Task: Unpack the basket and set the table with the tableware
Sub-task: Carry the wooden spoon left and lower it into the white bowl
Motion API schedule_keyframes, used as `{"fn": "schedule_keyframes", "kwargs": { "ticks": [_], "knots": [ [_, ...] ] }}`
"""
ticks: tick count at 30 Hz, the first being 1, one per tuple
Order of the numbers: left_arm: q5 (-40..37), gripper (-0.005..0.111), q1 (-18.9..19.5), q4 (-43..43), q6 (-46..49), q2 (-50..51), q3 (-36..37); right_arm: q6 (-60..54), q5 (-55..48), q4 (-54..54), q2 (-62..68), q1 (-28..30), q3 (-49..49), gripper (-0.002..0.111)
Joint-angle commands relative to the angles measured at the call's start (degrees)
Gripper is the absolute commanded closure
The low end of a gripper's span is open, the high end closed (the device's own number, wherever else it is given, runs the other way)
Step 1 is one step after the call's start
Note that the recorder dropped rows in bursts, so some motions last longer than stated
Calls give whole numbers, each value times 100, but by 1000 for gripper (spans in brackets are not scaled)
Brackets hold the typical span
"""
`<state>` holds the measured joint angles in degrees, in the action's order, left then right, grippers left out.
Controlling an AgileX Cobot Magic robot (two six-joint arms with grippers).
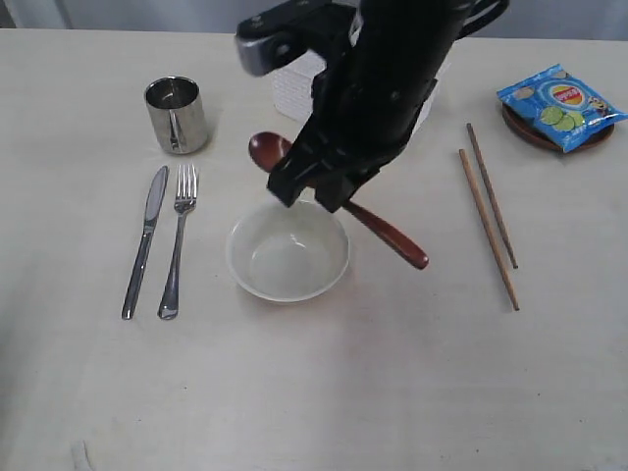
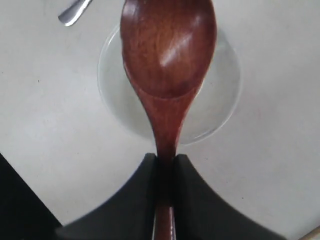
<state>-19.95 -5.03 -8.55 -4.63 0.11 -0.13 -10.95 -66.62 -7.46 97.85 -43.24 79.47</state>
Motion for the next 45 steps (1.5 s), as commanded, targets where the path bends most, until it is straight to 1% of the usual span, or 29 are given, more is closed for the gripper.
{"fn": "schedule_keyframes", "kwargs": {
  "ticks": [1,3,7,10,13,21,41,43,44,45],
  "knots": [
    [3,107,-32,9,-13,-11,13,302,-134,393,284,-442,75,109],
    [3,107,-32,9,-13,-11,13,306,-334,355,563,-493,274,109],
    [3,107,-32,9,-13,-11,13,368,-334,329,1162,-493,911,109],
    [3,107,-32,9,-13,-11,13,402,-334,395,1389,-493,1076,109],
    [3,107,-32,9,-13,-11,13,433,-334,467,1446,-481,1027,109],
    [3,107,-32,9,-13,-11,13,582,-334,625,1319,-481,474,109],
    [3,107,-32,-14,-13,-11,13,615,-334,647,1696,-481,450,108],
    [3,107,-32,-14,-13,-11,13,615,-334,647,1696,-481,450,94],
    [3,107,-32,-14,-13,-11,13,628,-334,647,1696,-481,464,79],
    [3,107,-32,-14,-13,-11,13,663,-334,647,1696,-481,509,74]
  ]
}}
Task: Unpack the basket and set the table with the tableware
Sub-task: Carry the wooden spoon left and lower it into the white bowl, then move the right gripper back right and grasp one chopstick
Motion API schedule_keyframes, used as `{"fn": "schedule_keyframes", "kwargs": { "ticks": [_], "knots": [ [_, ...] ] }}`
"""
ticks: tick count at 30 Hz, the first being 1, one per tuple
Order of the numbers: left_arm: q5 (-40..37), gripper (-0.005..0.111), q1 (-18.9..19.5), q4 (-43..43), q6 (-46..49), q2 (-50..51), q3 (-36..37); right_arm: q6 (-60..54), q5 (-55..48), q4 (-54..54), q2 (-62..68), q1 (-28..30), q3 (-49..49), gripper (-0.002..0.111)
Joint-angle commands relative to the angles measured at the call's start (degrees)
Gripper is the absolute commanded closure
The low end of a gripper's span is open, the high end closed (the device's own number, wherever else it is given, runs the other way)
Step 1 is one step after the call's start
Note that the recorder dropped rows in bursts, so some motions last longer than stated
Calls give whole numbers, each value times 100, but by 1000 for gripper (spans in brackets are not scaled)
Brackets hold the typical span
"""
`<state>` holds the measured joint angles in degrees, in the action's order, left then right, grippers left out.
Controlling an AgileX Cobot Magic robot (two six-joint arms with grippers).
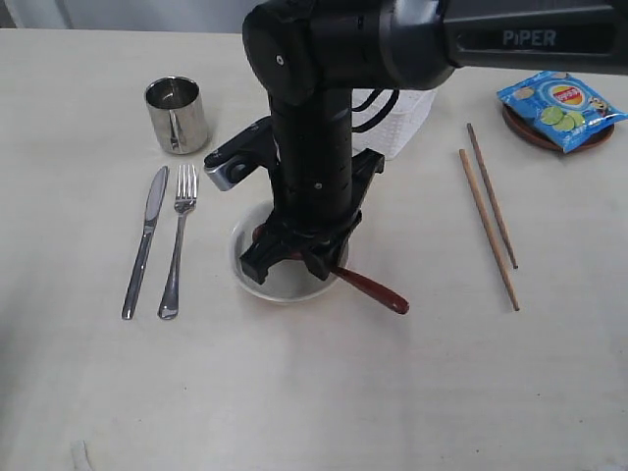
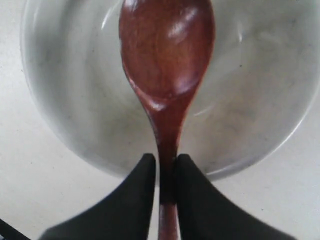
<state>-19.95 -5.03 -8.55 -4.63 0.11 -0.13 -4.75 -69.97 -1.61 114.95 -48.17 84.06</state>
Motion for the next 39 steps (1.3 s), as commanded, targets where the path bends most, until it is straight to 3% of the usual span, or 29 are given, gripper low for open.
{"fn": "schedule_keyframes", "kwargs": {
  "ticks": [1,5,15,20,23,26,30,39],
  "knots": [
    [3,107,-32,-14,-13,-11,13,125,1,61,-25,11,195,66],
    [3,107,-32,-14,-13,-11,13,186,1,88,-463,194,579,65],
    [3,107,-32,-14,-13,-11,13,289,1,124,-2082,2916,325,65],
    [3,107,-32,-14,-13,-11,13,347,1264,-311,-2001,3746,-878,65],
    [3,107,-32,-14,-13,-11,13,347,2409,-351,-1880,3837,-1667,65],
    [3,107,-32,-14,-13,-11,13,347,2938,-433,-1709,3815,-2035,75],
    [3,107,-32,-14,-13,-11,13,323,2992,-433,-1318,3793,-2079,89],
    [3,107,-32,-14,-13,-11,13,301,2969,-585,-628,3784,-2079,90]
  ]
}}
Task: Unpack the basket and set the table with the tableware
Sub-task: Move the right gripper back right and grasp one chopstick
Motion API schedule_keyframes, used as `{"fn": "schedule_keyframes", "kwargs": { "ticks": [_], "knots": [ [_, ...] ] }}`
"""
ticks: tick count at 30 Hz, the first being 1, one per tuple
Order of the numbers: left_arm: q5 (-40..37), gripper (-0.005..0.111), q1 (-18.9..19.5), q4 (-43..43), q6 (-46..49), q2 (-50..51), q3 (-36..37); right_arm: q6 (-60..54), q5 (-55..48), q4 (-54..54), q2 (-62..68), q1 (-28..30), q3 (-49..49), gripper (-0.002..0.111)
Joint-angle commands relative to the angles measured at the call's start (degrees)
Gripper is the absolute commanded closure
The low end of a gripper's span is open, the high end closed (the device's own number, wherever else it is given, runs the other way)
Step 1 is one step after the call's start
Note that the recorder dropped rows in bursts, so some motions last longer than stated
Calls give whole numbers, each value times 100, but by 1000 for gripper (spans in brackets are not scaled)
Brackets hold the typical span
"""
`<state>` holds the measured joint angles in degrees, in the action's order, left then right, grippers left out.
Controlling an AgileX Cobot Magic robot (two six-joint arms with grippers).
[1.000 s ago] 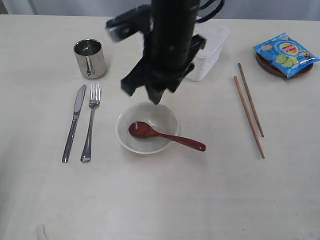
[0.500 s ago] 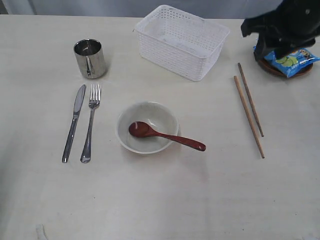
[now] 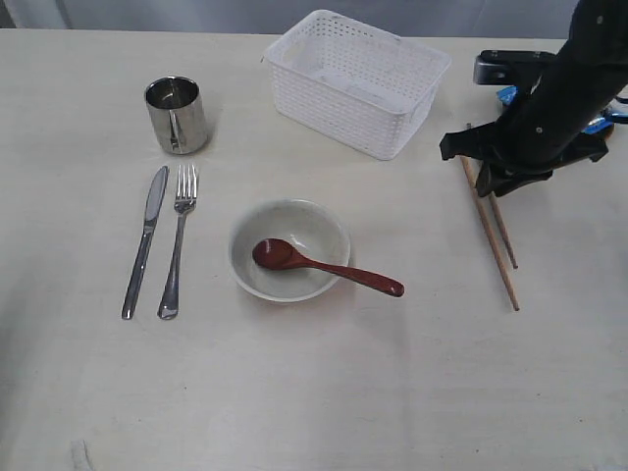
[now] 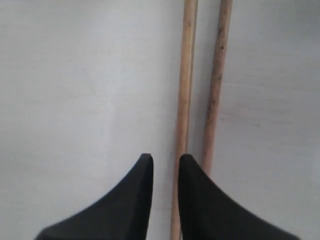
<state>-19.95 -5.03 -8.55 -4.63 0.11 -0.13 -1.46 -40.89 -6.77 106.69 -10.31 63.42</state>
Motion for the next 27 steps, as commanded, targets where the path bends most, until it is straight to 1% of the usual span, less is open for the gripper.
{"fn": "schedule_keyframes", "kwargs": {
  "ticks": [1,14,19,20,22,23,27],
  "knots": [
    [3,107,-32,-14,-13,-11,13,-27,71,-69,263,-1,-16,90],
    [3,107,-32,-14,-13,-11,13,-70,174,-69,826,-1,-16,90],
    [3,107,-32,-14,-13,-11,13,-159,174,-69,850,-1,-16,91],
    [3,107,-32,-14,-13,-11,13,-159,174,-51,850,-1,-16,93],
    [3,107,-32,-14,-13,-11,13,-172,174,-20,850,-1,-16,102],
    [3,107,-32,-14,-13,-11,13,-202,174,2,850,-1,-16,109],
    [3,107,-32,-14,-13,-11,13,-215,147,-2,838,-1,-16,109]
  ]
}}
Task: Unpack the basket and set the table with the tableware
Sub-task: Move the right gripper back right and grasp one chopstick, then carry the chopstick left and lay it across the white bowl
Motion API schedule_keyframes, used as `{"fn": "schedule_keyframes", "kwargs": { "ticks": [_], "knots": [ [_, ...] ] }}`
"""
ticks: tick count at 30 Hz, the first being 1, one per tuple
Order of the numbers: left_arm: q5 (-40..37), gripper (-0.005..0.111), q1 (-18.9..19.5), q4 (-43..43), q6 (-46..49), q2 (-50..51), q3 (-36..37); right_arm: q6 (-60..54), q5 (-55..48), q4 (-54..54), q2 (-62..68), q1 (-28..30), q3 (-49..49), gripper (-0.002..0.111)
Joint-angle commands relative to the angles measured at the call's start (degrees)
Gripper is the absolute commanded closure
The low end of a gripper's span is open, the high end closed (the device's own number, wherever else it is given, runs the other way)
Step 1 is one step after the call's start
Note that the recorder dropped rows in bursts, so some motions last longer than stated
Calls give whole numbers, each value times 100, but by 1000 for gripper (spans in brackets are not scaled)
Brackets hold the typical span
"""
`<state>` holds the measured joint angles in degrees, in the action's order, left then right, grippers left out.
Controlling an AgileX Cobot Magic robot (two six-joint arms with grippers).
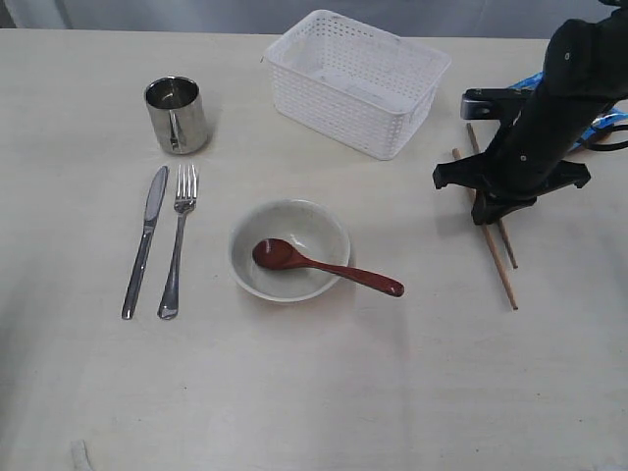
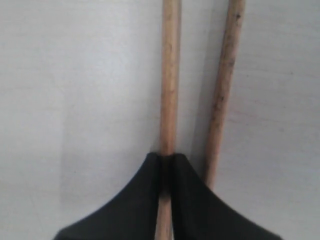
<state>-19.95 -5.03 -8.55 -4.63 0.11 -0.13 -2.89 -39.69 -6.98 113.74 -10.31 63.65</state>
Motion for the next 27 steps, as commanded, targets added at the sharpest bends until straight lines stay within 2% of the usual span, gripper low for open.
{"fn": "schedule_keyframes", "kwargs": {
  "ticks": [1,8,15,20,27],
  "knots": [
    [3,107,-32,-14,-13,-11,13,-73,-5,18,105,-15,-39,109],
    [3,107,-32,-14,-13,-11,13,-81,-187,-69,-917,-294,5,109],
    [3,107,-32,-14,-13,-11,13,-399,-733,-69,-2091,-833,304,109],
    [3,107,-32,-14,-13,-11,13,-1704,-1190,-464,-2485,-1676,658,109],
    [3,107,-32,-14,-13,-11,13,-3282,-1497,-165,-2153,-2938,1146,109]
  ]
}}
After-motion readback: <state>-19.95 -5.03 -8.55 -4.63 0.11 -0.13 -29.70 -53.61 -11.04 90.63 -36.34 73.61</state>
